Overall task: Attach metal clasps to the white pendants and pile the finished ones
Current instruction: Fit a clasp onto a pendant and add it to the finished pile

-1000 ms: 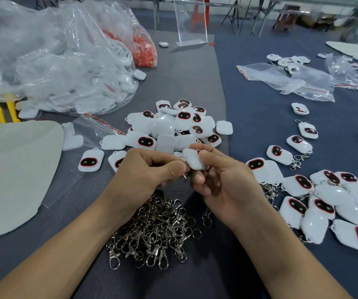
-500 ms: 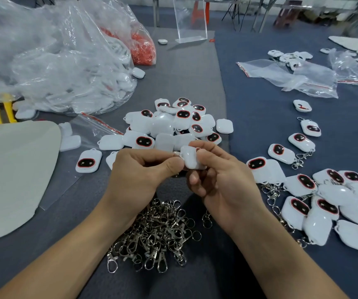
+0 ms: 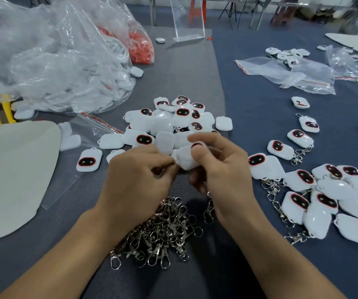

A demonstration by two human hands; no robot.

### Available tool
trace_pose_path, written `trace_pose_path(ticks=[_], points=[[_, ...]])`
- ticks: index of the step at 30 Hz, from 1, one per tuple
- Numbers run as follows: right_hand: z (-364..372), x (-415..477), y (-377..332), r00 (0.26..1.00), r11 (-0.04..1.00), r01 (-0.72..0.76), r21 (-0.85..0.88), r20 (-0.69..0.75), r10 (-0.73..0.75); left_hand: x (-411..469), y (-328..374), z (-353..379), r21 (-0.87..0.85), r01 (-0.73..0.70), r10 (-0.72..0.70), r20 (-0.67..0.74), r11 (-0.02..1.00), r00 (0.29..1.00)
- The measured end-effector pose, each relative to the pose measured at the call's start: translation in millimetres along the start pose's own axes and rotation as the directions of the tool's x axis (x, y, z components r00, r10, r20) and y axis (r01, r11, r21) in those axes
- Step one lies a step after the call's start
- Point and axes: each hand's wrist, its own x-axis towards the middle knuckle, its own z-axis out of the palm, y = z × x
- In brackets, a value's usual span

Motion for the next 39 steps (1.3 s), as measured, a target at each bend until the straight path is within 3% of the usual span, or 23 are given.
trace_pose_path(ticks=[1, 3, 4, 5, 9, 11, 12, 14, 16, 20, 24, 27, 36, 39], points=[[-1, 3, -3, 0.991, 0.979, -0.134, 0.153, 0.013, 0.133, 0, 0, 1, -0.174, 0.136, -0.136, 0.011, 0.975, 0.991], [-3, 5, -5, 0.957, 0.906, -0.292, 0.306, 0.084, 0.279, 3, 4, 3, -0.521, 0.378, -0.331, 0.185, 0.765, 0.925], [-3, 4, -6, 0.946, 0.885, -0.325, 0.332, 0.122, 0.302, 3, 5, 3, -0.612, 0.427, -0.335, 0.266, 0.665, 0.904], [-2, 3, -6, 0.939, 0.877, -0.343, 0.336, 0.146, 0.312, 3, 6, 3, -0.645, 0.429, -0.302, 0.304, 0.632, 0.903], [0, 1, -3, 0.957, 0.913, -0.288, 0.290, 0.115, 0.265, 2, 4, 1, -0.482, 0.358, -0.286, 0.219, 0.800, 0.933], [1, -2, 0, 0.996, 0.987, -0.089, 0.136, 0.043, 0.084, 0, 3, 0, -0.293, 0.258, -0.223, 0.147, 0.921, 0.964], [1, -5, 3, 0.998, 0.998, 0.059, -0.023, 0.020, -0.058, 0, 4, 0, -0.169, 0.178, -0.158, 0.127, 0.970, 0.979], [3, -11, 8, 0.950, 0.898, 0.308, -0.313, 0.060, -0.306, 0, 6, -2, 0.074, -0.013, 0.002, 0.139, 0.997, 0.990], [5, -14, 11, 0.924, 0.843, 0.377, -0.384, 0.095, -0.370, 0, 5, -2, 0.191, -0.114, 0.088, 0.138, 0.975, 0.986], [-1, -2, 4, 0.993, 0.972, 0.118, -0.203, 0.037, -0.112, -3, 5, 1, 0.136, -0.021, 0.015, 0.045, 0.990, 0.999], [-18, 12, -6, 0.999, 0.994, -0.054, -0.091, -0.016, 0.052, -1, 6, 5, -0.133, 0.215, -0.212, 0.030, 0.968, 0.977], [-27, 18, -12, 0.987, 0.986, -0.158, -0.044, 0.006, 0.158, -1, 5, 7, -0.255, 0.282, -0.281, 0.042, 0.925, 0.959], [-27, 15, -13, 0.988, 0.987, -0.147, -0.060, 0.036, 0.149, 3, 13, 9, -0.514, 0.380, -0.382, 0.107, 0.769, 0.918], [-23, 15, -10, 0.984, 0.985, -0.170, -0.001, 0.053, 0.170, 1, 10, 10, -0.425, 0.318, -0.322, 0.063, 0.848, 0.944]])
